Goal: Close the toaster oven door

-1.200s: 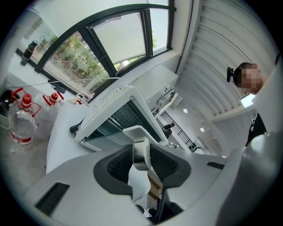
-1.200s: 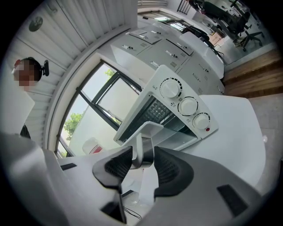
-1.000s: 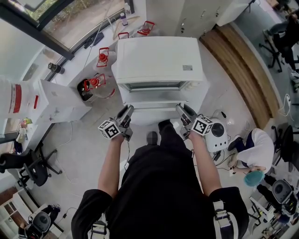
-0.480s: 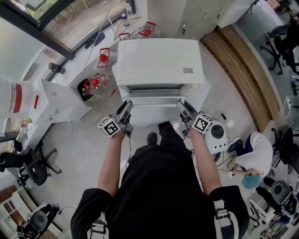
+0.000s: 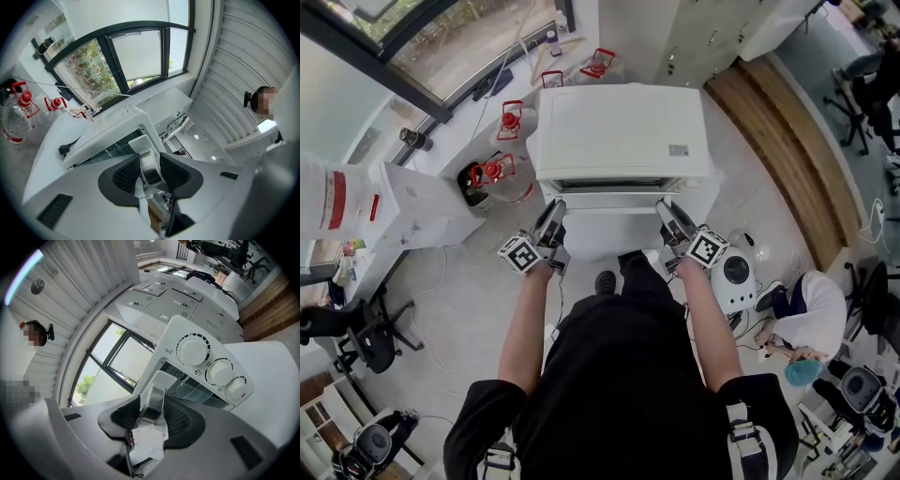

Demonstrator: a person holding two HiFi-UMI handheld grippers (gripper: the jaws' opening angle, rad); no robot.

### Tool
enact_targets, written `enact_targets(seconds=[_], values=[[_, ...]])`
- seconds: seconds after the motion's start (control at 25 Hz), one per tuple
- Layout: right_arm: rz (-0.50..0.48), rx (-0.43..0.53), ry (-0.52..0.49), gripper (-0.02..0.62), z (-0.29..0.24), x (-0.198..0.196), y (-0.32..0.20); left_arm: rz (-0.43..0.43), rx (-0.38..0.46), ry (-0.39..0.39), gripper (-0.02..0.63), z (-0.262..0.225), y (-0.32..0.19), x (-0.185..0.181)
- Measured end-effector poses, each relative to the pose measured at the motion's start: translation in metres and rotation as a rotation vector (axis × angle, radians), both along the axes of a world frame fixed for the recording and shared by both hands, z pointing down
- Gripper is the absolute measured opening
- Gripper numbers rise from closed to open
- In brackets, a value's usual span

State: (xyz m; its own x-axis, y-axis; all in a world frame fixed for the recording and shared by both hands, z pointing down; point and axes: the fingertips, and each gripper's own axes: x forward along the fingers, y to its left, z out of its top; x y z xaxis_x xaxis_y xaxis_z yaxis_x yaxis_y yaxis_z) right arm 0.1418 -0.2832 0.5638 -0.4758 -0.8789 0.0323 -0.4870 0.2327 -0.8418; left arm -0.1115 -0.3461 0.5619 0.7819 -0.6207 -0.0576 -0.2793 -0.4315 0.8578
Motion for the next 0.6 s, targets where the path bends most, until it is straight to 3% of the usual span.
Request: enact_targets(seconds=[0.6], values=[[0.015,0.01,-0.06,0.179,-0.013,0.004,-0.026,-0.03,-0.052,0.011,0.155,0.0,-0.026,-0.001]])
